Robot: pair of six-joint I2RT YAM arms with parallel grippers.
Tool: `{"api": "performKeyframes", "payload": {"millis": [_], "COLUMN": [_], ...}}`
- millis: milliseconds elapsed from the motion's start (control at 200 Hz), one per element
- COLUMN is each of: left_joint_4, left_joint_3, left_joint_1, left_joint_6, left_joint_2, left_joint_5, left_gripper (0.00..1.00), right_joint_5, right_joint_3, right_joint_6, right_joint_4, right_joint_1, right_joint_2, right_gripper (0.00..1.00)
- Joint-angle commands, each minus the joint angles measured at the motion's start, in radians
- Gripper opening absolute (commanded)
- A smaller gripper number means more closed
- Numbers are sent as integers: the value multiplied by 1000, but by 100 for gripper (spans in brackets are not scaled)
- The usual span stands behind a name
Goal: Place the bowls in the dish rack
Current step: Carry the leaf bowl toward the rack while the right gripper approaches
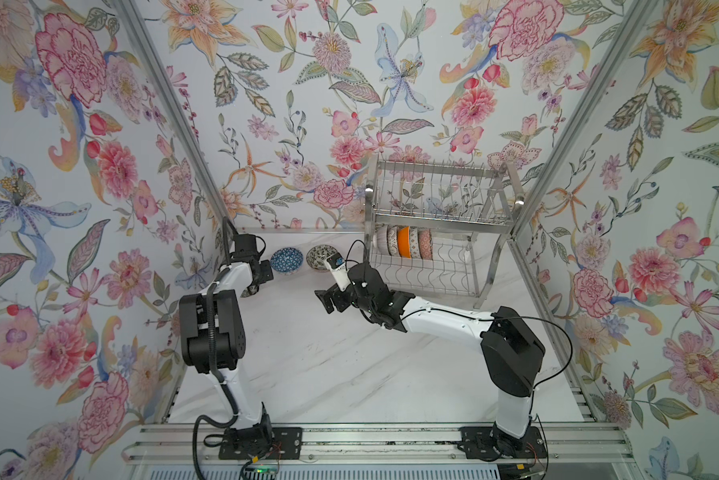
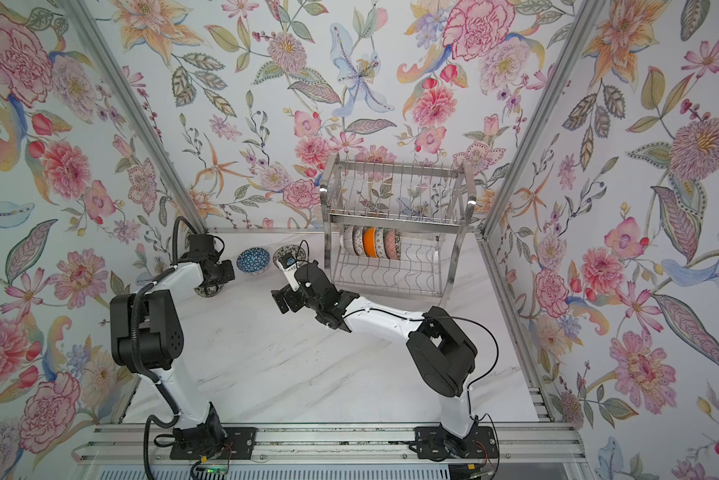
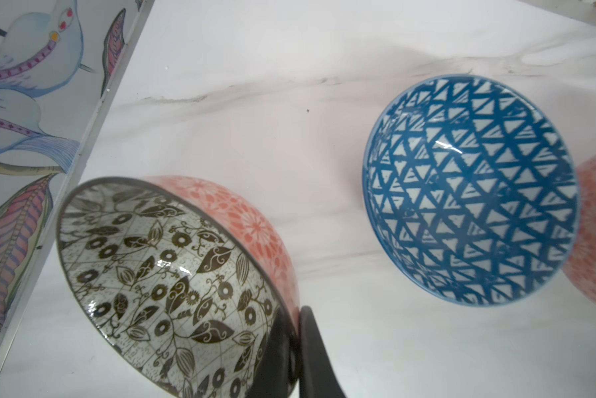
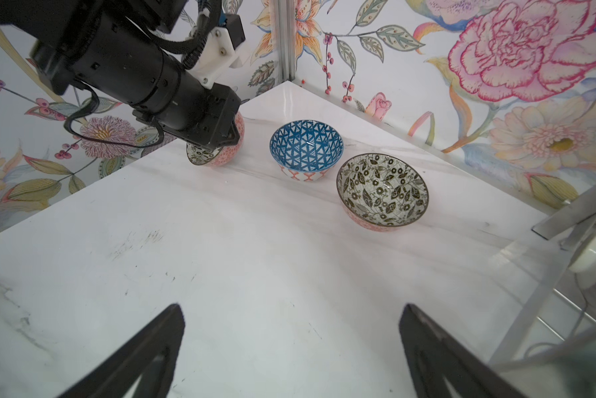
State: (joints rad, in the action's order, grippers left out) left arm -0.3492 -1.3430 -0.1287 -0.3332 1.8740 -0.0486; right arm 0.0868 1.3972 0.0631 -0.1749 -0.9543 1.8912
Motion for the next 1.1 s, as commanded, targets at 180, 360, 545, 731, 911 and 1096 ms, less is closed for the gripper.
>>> {"api": "performKeyframes", "payload": {"millis": [180,360,545,731,911,1096], "left_joint_4": [-90,-110,-133,-133,-147,-118], "left_joint_3": [48,145,171,173,148,159], "left_joint_1": [143,291,473,610,728,816], "left_joint_6": [3,-8,-31,-73,-81,-110], "left_joint_2": [-164,-261,-284,-272,-226,-194], "left_joint_5": [26,44,38,33,61,54], "left_gripper": [0,0,0,0,0,0], "right_joint_5": [30,75,78,142,139,152], "right_joint_3": [-152,-265,-368,-435,-509,-556], "right_joint_6": [-76,-119,-133,-92,-43,-34], "right_joint_4": [42,83,149,235,261,293], "right_joint_1": [13,31,85,146,197,216], "right_joint_2": [-188,-305,-406,-504,-596,-669], "right_gripper": [99,99,99,99,99,99]}}
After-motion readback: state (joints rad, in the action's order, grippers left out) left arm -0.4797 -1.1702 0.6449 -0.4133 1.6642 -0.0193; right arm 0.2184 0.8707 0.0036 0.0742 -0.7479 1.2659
